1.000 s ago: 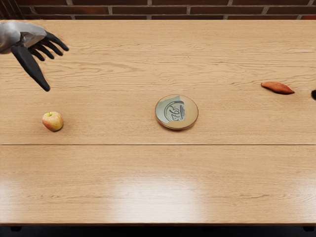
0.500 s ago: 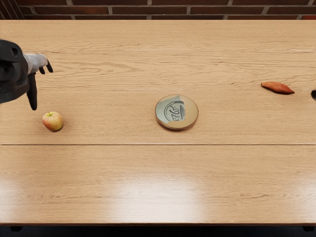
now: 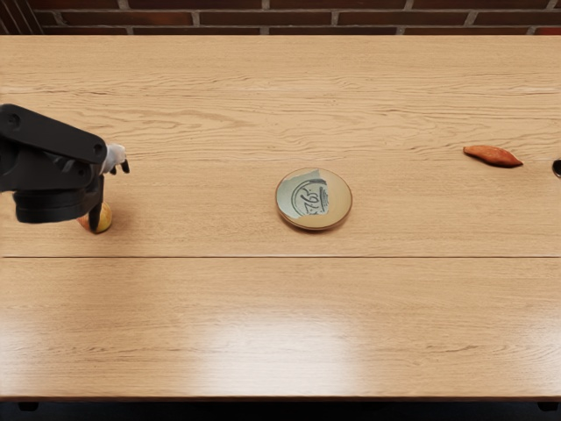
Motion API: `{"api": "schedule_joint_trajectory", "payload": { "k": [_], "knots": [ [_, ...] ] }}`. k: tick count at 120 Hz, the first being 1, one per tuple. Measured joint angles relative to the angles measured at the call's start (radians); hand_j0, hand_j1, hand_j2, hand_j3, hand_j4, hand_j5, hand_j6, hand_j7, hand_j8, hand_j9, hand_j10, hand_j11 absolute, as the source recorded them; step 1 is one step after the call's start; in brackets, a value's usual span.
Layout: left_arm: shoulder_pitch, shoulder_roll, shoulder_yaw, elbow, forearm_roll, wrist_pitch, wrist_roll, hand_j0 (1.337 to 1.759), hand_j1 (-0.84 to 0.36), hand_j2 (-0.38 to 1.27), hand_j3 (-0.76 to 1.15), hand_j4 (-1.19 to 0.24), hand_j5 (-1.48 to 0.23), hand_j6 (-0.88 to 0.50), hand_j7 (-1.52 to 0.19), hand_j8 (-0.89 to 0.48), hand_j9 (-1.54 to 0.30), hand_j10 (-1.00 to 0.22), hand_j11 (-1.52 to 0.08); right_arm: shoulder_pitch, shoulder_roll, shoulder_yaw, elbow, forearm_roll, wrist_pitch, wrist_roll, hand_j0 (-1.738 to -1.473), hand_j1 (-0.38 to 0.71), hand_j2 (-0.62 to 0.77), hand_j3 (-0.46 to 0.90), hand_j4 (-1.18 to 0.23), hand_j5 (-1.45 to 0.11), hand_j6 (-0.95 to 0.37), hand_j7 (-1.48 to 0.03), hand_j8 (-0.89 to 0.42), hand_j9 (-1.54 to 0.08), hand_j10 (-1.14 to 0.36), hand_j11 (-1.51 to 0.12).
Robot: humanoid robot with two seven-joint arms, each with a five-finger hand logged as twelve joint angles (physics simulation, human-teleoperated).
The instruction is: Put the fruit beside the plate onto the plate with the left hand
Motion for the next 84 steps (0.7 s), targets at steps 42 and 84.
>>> {"api": "schedule_joint_trajectory", "payload": {
  "k": [42, 84],
  "knots": [
    [0.025, -0.015, 0.009, -0.010, 0.016, 0.145, -0.032, 1.658, 0.05, 0.05, 0.00, -0.25, -0.32, -0.25, -0.32, -0.25, -0.32, -0.25, -0.32, 0.000, 0.000, 0.000, 0.000, 0.000, 0.000, 0.000, -1.658, -0.31, -0.01, 0.00, -0.03, -0.05, -0.03, -0.05, -0.03, -0.05, -0.03, -0.05],
    [0.054, 0.035, 0.052, -0.068, 0.001, 0.192, -0.146, 1.658, 0.05, 0.05, 0.00, -0.25, -0.32, -0.25, -0.32, -0.25, -0.32, -0.25, -0.32, 0.000, 0.000, 0.000, 0.000, 0.000, 0.000, 0.000, -1.658, -0.31, -0.01, 0.00, -0.03, -0.05, -0.03, -0.05, -0.03, -0.05, -0.03, -0.05]
  ]
}}
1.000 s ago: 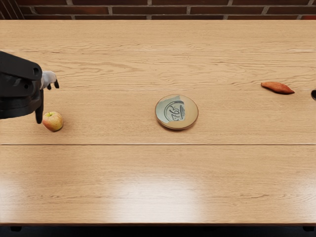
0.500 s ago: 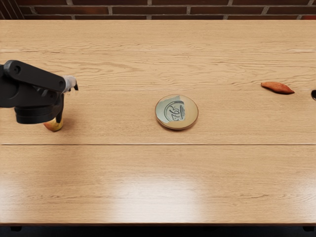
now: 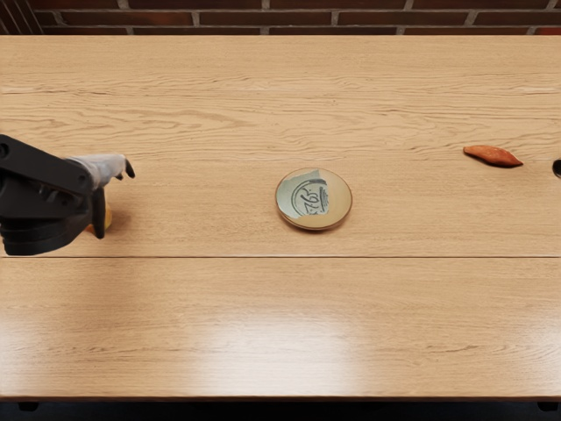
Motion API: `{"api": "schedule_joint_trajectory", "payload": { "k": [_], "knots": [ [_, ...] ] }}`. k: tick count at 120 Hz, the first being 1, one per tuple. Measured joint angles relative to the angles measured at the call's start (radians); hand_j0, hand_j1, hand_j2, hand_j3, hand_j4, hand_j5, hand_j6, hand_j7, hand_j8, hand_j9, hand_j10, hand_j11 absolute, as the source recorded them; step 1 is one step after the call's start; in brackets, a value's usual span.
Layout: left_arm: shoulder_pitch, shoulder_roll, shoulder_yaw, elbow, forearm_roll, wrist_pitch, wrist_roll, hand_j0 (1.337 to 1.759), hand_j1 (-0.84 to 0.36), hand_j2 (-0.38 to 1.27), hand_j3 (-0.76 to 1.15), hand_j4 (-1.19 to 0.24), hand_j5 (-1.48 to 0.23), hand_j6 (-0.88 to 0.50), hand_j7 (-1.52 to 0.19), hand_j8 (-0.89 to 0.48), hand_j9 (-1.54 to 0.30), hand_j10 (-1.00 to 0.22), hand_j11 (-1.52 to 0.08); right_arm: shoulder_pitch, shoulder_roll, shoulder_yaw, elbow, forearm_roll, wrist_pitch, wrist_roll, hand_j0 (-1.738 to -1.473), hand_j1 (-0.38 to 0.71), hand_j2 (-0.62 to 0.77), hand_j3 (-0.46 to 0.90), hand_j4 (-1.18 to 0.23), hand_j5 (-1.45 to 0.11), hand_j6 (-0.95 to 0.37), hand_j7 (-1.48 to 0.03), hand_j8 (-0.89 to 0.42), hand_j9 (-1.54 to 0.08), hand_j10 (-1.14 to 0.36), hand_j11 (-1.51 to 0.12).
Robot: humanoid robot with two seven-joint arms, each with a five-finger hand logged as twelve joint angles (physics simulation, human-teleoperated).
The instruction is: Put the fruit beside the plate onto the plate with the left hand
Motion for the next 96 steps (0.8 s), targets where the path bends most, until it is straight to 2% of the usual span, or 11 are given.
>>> {"api": "schedule_joint_trajectory", "payload": {
  "k": [17, 38, 60, 96],
  "knots": [
    [0.022, 0.016, 0.011, -0.001, -0.001, -0.002, -0.059, 1.658, 0.05, 0.05, 0.00, -0.25, -0.32, -0.25, -0.32, -0.25, -0.32, -0.25, -0.32, 0.000, 0.000, 0.000, 0.000, 0.000, 0.000, 0.000, -1.658, -0.31, -0.01, 0.00, -0.03, -0.05, -0.03, -0.05, -0.03, -0.05, -0.03, -0.05],
    [0.038, 0.032, 0.029, 0.002, 0.002, 0.024, -0.097, 1.658, 0.05, 0.05, 0.00, -0.25, -0.32, -0.25, -0.32, -0.25, -0.32, -0.25, -0.32, 0.000, 0.000, 0.000, 0.000, 0.000, 0.000, 0.000, -1.658, -0.31, -0.01, 0.00, -0.03, -0.05, -0.03, -0.05, -0.03, -0.05, -0.03, -0.05],
    [0.065, 0.034, 0.045, 0.003, 0.010, 0.111, -0.109, 1.658, 0.05, 0.05, 0.00, -0.25, -0.33, -0.25, -0.33, -0.25, -0.33, -0.25, -0.33, 0.000, 0.000, 0.000, 0.000, 0.000, 0.000, 0.000, -1.658, -0.31, -0.01, 0.00, -0.03, -0.05, -0.03, -0.05, -0.03, -0.05, -0.03, -0.05],
    [0.105, 0.037, 0.062, 0.015, 0.039, 0.133, -0.112, 1.658, 0.05, 0.05, 0.00, -0.25, -0.33, -0.25, -0.33, -0.25, -0.33, -0.25, -0.33, 0.000, 0.000, 0.000, 0.000, 0.000, 0.000, 0.000, -1.658, -0.31, -0.01, 0.00, -0.03, -0.05, -0.03, -0.05, -0.03, -0.05, -0.03, -0.05]
  ]
}}
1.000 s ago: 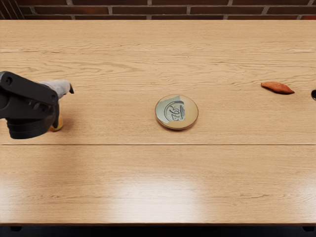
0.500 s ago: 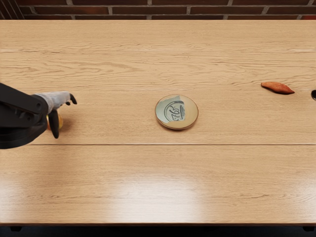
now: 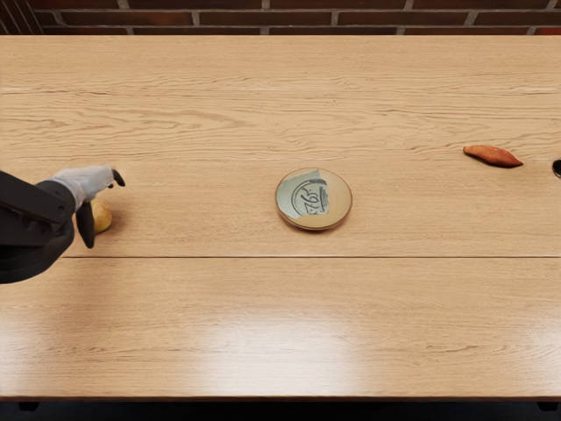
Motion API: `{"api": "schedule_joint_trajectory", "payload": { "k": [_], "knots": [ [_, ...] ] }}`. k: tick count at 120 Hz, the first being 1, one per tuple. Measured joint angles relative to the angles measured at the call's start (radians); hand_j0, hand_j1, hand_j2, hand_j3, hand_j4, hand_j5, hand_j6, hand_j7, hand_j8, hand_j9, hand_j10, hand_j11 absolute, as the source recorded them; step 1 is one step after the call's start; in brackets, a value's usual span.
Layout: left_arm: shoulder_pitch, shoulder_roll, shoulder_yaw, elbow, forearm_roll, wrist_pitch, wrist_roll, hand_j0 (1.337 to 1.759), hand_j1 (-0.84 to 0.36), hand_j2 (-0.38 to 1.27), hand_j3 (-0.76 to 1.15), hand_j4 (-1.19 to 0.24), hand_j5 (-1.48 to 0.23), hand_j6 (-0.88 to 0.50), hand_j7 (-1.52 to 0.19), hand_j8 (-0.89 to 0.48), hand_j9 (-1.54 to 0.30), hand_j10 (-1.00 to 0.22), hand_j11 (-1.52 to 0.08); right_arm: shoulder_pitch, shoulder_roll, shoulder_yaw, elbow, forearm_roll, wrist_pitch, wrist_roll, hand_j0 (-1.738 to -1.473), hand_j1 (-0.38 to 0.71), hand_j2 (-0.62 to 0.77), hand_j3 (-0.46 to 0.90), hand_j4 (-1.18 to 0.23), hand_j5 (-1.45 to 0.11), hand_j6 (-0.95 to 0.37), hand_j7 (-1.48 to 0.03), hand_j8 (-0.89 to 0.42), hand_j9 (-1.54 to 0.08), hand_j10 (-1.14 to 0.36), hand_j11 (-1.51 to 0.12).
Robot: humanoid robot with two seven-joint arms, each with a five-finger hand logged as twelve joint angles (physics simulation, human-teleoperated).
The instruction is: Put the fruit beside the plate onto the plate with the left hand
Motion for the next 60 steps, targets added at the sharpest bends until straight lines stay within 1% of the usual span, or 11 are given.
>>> {"api": "schedule_joint_trajectory", "payload": {
  "k": [14, 36, 60],
  "knots": [
    [0.020, 0.009, 0.002, 0.013, 0.001, 0.001, 0.000, 1.658, 0.05, 0.05, 0.00, -0.25, -0.33, -0.25, -0.33, -0.25, -0.33, -0.25, -0.33, 0.000, 0.000, 0.000, 0.000, 0.000, 0.000, 0.000, -1.658, -0.31, -0.01, 0.00, -0.03, -0.05, -0.03, -0.05, -0.03, -0.05, -0.03, -0.05],
    [0.049, 0.006, 0.002, 0.062, 0.001, 0.001, -0.004, 1.658, 0.05, 0.05, 0.00, -0.25, -0.33, -0.25, -0.33, -0.25, -0.33, -0.25, -0.33, 0.000, 0.000, 0.000, 0.000, 0.000, 0.000, 0.000, -1.658, -0.31, -0.01, 0.00, -0.03, -0.05, -0.03, -0.05, -0.03, -0.05, -0.03, -0.05],
    [0.062, -0.004, 0.001, 0.098, -0.002, 0.001, -0.005, 1.658, -0.04, 0.07, 0.00, -0.32, -0.42, -0.33, -0.42, -0.32, -0.42, -0.32, -0.42, 0.000, 0.000, 0.000, 0.000, 0.000, 0.000, 0.000, -1.658, -0.31, -0.01, 0.00, -0.03, -0.05, -0.03, -0.05, -0.03, -0.05, -0.03, -0.05]
  ]
}}
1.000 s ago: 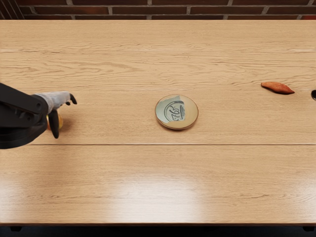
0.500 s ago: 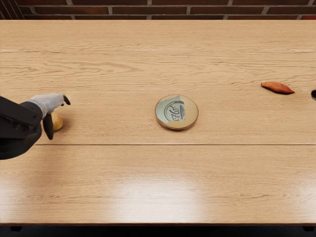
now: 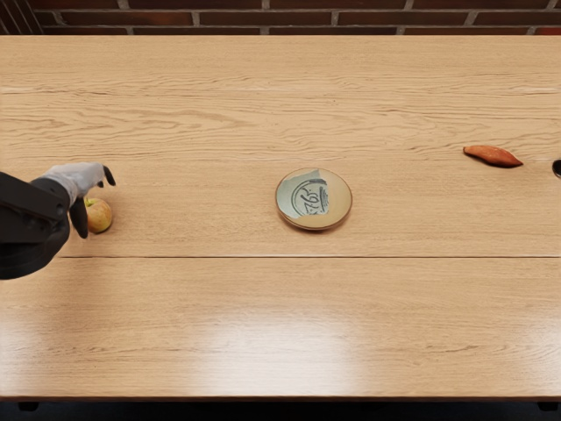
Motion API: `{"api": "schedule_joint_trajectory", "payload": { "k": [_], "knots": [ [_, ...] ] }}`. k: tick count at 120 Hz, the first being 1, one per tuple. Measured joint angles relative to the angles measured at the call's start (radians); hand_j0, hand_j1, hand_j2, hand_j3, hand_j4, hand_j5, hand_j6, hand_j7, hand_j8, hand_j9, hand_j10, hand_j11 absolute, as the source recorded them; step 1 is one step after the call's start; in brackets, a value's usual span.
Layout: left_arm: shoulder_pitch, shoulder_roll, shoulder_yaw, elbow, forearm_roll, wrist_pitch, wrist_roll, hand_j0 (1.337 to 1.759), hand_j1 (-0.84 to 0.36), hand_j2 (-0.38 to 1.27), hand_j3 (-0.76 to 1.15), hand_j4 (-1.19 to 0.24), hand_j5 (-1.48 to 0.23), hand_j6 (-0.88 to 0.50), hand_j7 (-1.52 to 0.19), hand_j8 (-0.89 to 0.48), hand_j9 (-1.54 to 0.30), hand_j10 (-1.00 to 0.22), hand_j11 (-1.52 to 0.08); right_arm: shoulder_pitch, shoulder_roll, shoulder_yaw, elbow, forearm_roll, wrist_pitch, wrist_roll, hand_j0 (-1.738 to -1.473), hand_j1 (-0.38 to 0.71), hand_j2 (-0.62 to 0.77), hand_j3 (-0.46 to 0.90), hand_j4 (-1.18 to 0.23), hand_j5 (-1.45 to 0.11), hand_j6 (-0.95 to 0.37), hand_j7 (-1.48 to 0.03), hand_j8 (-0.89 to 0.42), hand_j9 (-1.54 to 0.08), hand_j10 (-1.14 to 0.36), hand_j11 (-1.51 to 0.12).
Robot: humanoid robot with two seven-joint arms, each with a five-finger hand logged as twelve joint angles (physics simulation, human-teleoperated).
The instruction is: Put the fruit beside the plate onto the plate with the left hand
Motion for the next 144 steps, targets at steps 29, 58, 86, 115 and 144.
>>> {"api": "schedule_joint_trajectory", "payload": {
  "k": [29, 58, 86, 115, 144],
  "knots": [
    [0.021, -0.017, -0.002, 0.008, -0.002, 0.000, -0.001, 1.658, -0.14, 0.08, 0.00, -0.41, -0.53, -0.41, -0.53, -0.41, -0.53, -0.41, -0.53, 0.000, 0.000, 0.000, 0.000, 0.000, 0.000, 0.000, -1.658, -0.31, -0.01, 0.00, -0.03, -0.05, -0.03, -0.05, -0.03, -0.05, -0.03, -0.05],
    [0.030, -0.022, -0.003, 0.010, -0.002, 0.000, -0.001, 1.658, -0.18, 0.09, 0.00, -0.44, -0.57, -0.44, -0.57, -0.44, -0.57, -0.44, -0.57, 0.000, 0.000, 0.000, 0.000, 0.000, 0.000, 0.000, -1.658, -0.31, -0.01, 0.00, -0.03, -0.05, -0.03, -0.05, -0.03, -0.05, -0.03, -0.05],
    [0.044, -0.025, -0.003, 0.023, -0.002, 0.000, -0.002, 1.658, -0.23, 0.11, 0.00, -0.48, -0.63, -0.48, -0.63, -0.48, -0.63, -0.48, -0.63, 0.000, 0.000, 0.000, 0.000, 0.000, 0.000, 0.000, -1.658, -0.31, -0.01, 0.00, -0.03, -0.05, -0.03, -0.05, -0.03, -0.05, -0.03, -0.05],
    [0.058, -0.039, -0.003, 0.035, -0.002, 0.002, 0.000, 1.657, -0.27, 0.15, 0.02, -0.58, -0.71, -0.52, -0.68, -0.45, -0.73, -0.56, -0.73, 0.000, 0.000, 0.000, 0.000, 0.000, 0.000, 0.000, -1.658, -0.31, -0.01, 0.00, -0.03, -0.05, -0.03, -0.05, -0.03, -0.05, -0.03, -0.05],
    [0.060, -0.039, -0.004, 0.039, 0.001, -0.001, -0.003, 1.655, -0.31, 0.23, 0.06, -0.71, -0.92, -0.43, -0.92, -0.37, -0.94, -0.55, -0.95, 0.000, 0.000, 0.000, 0.000, 0.000, 0.000, 0.000, -1.658, -0.31, -0.01, 0.00, -0.03, -0.05, -0.03, -0.05, -0.03, -0.05, -0.03, -0.05]
  ]
}}
